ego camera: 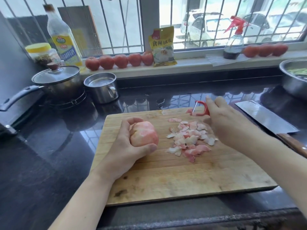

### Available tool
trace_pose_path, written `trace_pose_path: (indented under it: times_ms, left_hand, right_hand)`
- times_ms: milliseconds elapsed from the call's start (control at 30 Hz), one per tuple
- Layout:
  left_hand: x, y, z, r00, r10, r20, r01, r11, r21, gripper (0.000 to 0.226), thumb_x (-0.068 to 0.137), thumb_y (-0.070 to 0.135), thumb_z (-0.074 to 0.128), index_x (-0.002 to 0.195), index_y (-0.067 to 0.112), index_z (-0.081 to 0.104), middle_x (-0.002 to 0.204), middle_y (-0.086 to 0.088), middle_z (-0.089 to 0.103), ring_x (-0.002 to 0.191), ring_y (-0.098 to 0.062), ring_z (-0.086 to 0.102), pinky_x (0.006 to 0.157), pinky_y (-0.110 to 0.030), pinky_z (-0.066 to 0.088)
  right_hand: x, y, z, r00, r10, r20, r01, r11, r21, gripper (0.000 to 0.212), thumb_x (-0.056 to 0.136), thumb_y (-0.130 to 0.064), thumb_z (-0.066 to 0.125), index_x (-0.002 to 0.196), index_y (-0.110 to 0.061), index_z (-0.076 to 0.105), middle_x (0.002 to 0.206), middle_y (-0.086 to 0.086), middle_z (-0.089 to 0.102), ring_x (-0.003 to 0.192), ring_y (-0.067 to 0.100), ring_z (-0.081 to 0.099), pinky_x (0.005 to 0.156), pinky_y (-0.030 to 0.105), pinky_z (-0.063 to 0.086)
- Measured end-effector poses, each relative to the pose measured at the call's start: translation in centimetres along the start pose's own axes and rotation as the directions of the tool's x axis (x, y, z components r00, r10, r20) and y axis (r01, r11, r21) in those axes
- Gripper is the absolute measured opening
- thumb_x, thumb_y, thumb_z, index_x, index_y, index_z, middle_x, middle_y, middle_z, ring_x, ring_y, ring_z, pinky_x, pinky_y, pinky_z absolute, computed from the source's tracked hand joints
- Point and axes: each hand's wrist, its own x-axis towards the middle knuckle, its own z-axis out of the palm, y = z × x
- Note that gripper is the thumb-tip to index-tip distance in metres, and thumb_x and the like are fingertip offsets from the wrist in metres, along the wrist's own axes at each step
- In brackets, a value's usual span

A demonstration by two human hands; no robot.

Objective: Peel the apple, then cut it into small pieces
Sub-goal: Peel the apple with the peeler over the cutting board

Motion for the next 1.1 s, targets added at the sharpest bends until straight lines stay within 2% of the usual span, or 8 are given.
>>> trace_pose_path:
  times_ms: [133, 267, 333, 433, 533, 867, 967, 1100]
  left_hand:
    - [0.0, 0.0, 0.2, 0.999, 0.011, -0.043, -0.011, 1.0, -0.009, 0.076, 0.067, 0.025, 0.094, 0.131, 0.048, 0.06, 0.132, 0.007, 0.06, 0.111, -0.008, 0.066, 0.088, -0.017, 0.052]
    - [-0.4, 1.0, 0.6, 0.986, 0.046, -0.16, -0.047, 0.999, 0.001, 0.074, 0.078, 0.017, 0.088, 0.14, 0.035, 0.053, 0.127, 0.008, 0.06, 0.099, 0.008, 0.063, 0.075, -0.002, 0.045]
    - [-0.6, 1.1, 0.4, 0.975, 0.067, -0.213, -0.07, 0.998, -0.005, 0.069, 0.07, 0.037, 0.081, 0.134, 0.035, 0.055, 0.124, 0.002, 0.063, 0.096, 0.003, 0.064, 0.073, -0.005, 0.047]
    - [-0.4, 0.5, 0.2, 0.955, 0.052, -0.293, -0.051, 0.999, 0.009, 0.061, 0.067, 0.046, 0.073, 0.125, 0.046, 0.054, 0.127, 0.0, 0.061, 0.102, -0.01, 0.064, 0.072, -0.007, 0.048]
    - [-0.2, 0.0, 0.3, 0.945, 0.066, -0.321, -0.029, 0.992, 0.12, 0.054, 0.084, 0.025, 0.08, 0.129, 0.04, 0.054, 0.129, 0.003, 0.059, 0.106, -0.01, 0.061, 0.071, -0.002, 0.043]
    - [0.0, -0.7, 0.9, 0.974, 0.119, -0.192, -0.059, 0.954, 0.293, 0.074, 0.079, 0.014, 0.085, 0.139, 0.041, 0.05, 0.133, 0.02, 0.052, 0.124, -0.004, 0.052, 0.105, -0.029, 0.046]
    - [0.0, -0.8, 1.0, 0.975, 0.087, -0.204, -0.031, 0.965, 0.261, 0.072, 0.079, 0.015, 0.086, 0.136, 0.042, 0.05, 0.133, 0.016, 0.053, 0.121, -0.001, 0.053, 0.103, -0.027, 0.046]
    - [0.1, -0.3, 0.7, 0.957, 0.071, -0.28, -0.018, 0.982, 0.188, 0.063, 0.082, 0.018, 0.084, 0.135, 0.036, 0.053, 0.129, 0.015, 0.056, 0.109, 0.007, 0.055, 0.08, -0.001, 0.041]
  right_hand:
    - [0.9, 1.4, -1.5, 0.994, 0.106, -0.013, -0.097, 0.951, 0.294, 0.018, 0.103, -0.028, 0.052, 0.091, -0.015, 0.05, 0.085, 0.0, 0.051, 0.08, 0.025, 0.053, 0.068, 0.037, 0.036]
    - [0.7, 3.0, -2.4, 0.962, 0.16, 0.222, -0.263, 0.76, 0.594, 0.02, 0.105, -0.03, 0.05, 0.096, -0.015, 0.058, 0.075, 0.008, 0.07, 0.053, 0.021, 0.063, 0.048, 0.035, 0.047]
    - [0.5, 2.8, -2.5, 0.968, 0.218, 0.125, -0.241, 0.664, 0.708, 0.016, 0.104, -0.028, 0.05, 0.099, -0.016, 0.057, 0.076, 0.008, 0.073, 0.051, 0.023, 0.063, 0.046, 0.033, 0.045]
    - [0.2, 3.0, -1.6, 0.969, 0.206, -0.135, -0.132, 0.896, 0.424, 0.016, 0.103, -0.033, 0.052, 0.098, -0.019, 0.059, 0.08, 0.001, 0.066, 0.066, 0.023, 0.063, 0.059, 0.033, 0.043]
    - [0.1, 3.5, -0.6, 0.965, 0.228, 0.131, -0.221, 0.973, -0.068, 0.024, 0.101, -0.039, 0.054, 0.116, -0.022, 0.062, 0.087, -0.001, 0.055, 0.083, 0.024, 0.055, 0.072, 0.036, 0.044]
    - [0.2, 4.5, -0.7, 0.949, 0.313, 0.038, -0.311, 0.909, 0.276, 0.03, 0.104, -0.035, 0.05, 0.08, -0.019, 0.058, 0.071, 0.001, 0.058, 0.065, 0.022, 0.06, 0.058, 0.037, 0.049]
    - [0.5, 4.7, -0.6, 0.917, 0.344, 0.2, -0.372, 0.92, 0.124, 0.026, 0.103, -0.034, 0.052, 0.086, -0.018, 0.063, 0.079, 0.004, 0.061, 0.069, 0.025, 0.064, 0.058, 0.039, 0.053]
    - [0.9, 3.9, -1.0, 0.952, 0.305, 0.017, -0.292, 0.892, 0.345, 0.036, 0.105, -0.039, 0.046, 0.074, -0.022, 0.055, 0.074, 0.001, 0.059, 0.067, 0.018, 0.054, 0.054, 0.032, 0.033]
